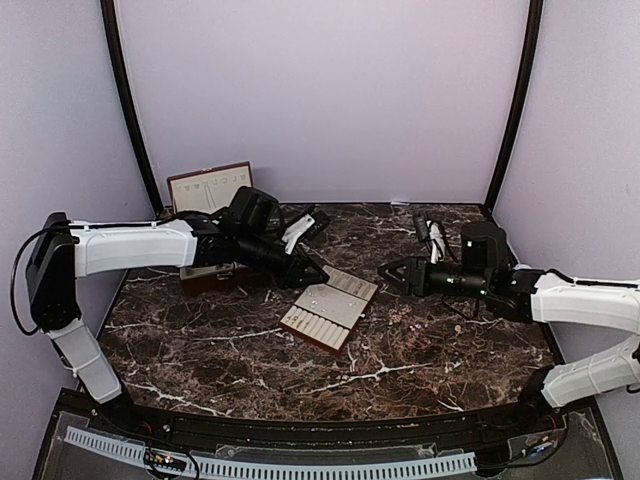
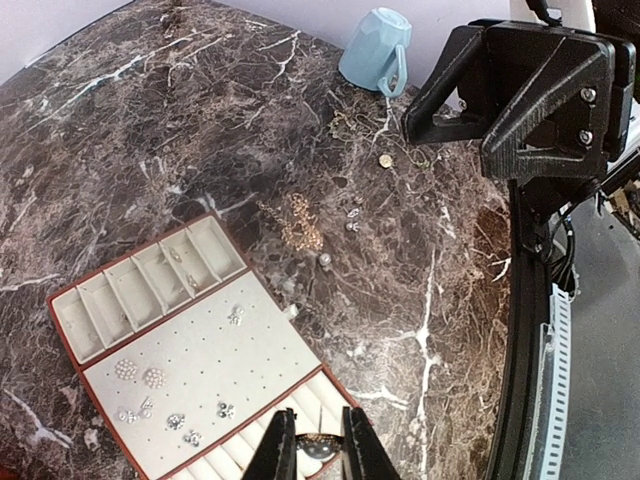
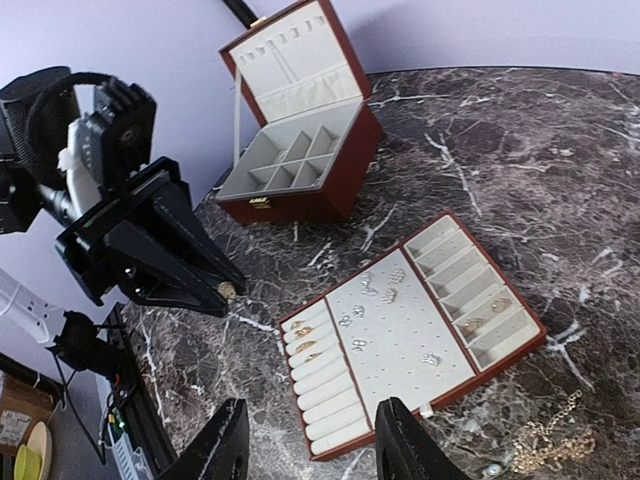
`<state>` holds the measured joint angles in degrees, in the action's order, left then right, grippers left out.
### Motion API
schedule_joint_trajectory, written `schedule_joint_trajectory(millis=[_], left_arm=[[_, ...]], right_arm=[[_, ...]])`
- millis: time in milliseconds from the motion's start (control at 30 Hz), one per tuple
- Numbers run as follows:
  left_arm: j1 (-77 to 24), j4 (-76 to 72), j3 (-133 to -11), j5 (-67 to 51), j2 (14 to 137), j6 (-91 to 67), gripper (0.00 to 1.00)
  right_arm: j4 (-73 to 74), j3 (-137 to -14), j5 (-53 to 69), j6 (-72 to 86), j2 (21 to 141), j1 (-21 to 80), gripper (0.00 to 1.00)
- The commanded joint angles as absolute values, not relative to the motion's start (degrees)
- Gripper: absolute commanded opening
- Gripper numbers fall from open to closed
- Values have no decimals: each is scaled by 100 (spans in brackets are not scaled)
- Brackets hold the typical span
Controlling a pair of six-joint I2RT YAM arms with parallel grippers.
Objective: Organize the mixed jewelry
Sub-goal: Insert the earring into the earring holder.
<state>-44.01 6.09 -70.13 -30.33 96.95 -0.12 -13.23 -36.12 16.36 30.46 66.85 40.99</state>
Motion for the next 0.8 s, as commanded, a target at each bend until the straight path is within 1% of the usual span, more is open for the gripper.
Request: schedule_joint_trajectory(millis=[0,133,300,500,633,767], left_arm=[[-4454,1514,-7350,-2475,9821,612,9],[-4471,2014,-7771,-2361,10082,535,9],[-4495,2576,-7998,-2267,10292,636,9],[-4594,3282,-8437,-1797,10590,779,9],[-4660,3594,-8812,-1869,10858,791,9],[-4671,4218,-9480,-1820,11348,928,9]], right_arm=[[-1361,-3429,1158,3224,6481,3922,44],[-1136,-3467,626,3440,6317,3848,44],[-1433,-3232,182,3745,6045,3841,44],[-1318,-3176,298,3517,6073,3839,45],[-1192,-3292,505,3265,6311,3839,45],[-1112,-3339,713,3122,6397,3841,45]])
